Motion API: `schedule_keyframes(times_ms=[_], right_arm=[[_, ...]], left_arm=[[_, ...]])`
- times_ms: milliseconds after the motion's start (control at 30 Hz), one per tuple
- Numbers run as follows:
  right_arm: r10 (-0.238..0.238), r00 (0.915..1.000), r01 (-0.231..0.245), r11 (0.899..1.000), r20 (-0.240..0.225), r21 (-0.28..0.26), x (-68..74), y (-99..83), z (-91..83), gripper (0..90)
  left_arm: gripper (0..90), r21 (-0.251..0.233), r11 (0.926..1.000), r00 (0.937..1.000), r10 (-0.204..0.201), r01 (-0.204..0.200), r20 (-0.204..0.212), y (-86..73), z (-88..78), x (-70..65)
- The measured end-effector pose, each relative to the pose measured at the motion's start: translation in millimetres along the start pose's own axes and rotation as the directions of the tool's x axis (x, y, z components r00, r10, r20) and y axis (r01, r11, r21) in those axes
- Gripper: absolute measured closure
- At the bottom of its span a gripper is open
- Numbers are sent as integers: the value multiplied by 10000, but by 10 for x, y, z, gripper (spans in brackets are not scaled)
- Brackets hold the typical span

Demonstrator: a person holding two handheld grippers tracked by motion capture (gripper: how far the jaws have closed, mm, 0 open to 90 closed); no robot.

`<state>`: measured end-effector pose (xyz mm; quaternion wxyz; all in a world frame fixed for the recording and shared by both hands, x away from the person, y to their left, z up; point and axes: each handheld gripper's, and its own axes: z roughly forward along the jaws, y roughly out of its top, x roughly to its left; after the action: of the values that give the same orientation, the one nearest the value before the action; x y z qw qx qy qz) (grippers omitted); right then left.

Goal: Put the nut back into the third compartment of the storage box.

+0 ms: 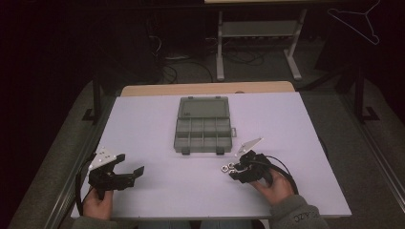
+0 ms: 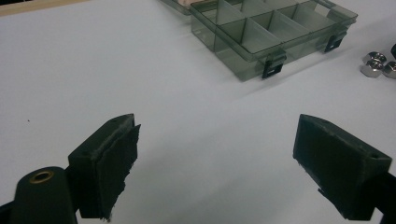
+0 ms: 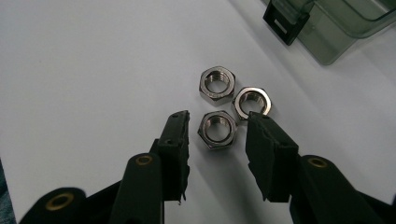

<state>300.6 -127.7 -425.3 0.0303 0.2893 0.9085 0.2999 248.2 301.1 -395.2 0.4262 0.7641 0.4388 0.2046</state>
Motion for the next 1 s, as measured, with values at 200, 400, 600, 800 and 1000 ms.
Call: schedule_keyframes(times_ms=[200,400,600,800,1000], right_arm=[[122,9999,-121,9996,-40,250,20,20,62,611],[-97,9997,87,9990,214,447,56,51,116,660],[-505,9973,475,9973,538,564,75,54,131,691],[-654,9972,635,9968,372,482,83,70,83,693],[-356,9993,355,9993,71,131,19,153,-15,693]], left_arm=[[131,24,10000,10000,-2,2,-13,1,-1,2],[130,6,10000,10000,-46,46,-43,1,-3,3],[130,-31,10000,10000,-86,86,-45,1,-5,2],[130,-8,10000,9999,-84,84,-63,0,-4,4],[130,-38,10000,9999,-89,88,-57,-2,-5,7]])
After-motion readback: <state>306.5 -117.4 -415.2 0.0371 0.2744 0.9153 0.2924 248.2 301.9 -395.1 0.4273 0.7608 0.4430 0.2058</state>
